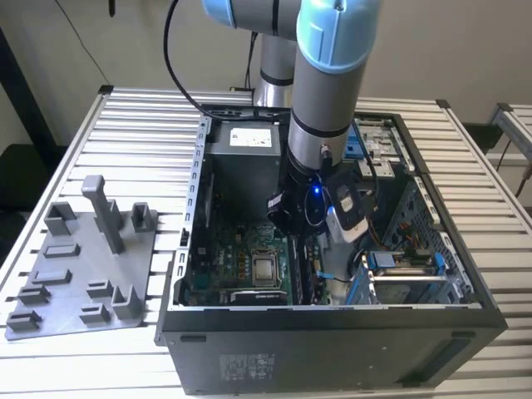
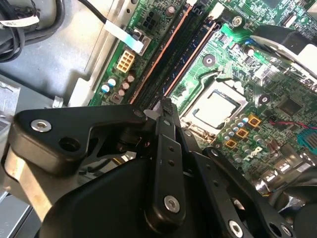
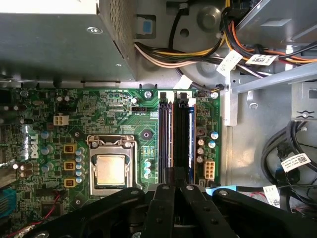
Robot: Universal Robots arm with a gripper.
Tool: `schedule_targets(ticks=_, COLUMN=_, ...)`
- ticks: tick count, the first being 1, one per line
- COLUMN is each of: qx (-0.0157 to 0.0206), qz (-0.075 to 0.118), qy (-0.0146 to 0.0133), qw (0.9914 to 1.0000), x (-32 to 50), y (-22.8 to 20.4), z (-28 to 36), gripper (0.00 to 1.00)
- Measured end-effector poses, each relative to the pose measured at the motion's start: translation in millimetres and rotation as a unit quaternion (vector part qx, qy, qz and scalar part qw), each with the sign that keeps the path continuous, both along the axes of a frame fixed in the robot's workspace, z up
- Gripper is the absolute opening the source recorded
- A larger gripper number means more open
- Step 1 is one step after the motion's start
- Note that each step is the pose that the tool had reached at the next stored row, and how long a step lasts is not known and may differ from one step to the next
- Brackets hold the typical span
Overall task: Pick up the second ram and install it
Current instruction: 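Press down the second ram until it locks into place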
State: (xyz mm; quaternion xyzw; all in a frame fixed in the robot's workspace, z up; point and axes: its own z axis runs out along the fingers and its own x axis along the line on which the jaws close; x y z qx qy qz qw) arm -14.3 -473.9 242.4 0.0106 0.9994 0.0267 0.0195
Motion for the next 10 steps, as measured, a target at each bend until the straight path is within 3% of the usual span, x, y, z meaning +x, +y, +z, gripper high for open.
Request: schedule_targets(ticks=10, qx=0.0000, qz=0.001, qy=0.0000, qw=1.00000, x=0.0, y=-0.2, z=0.0, gripper=0.11)
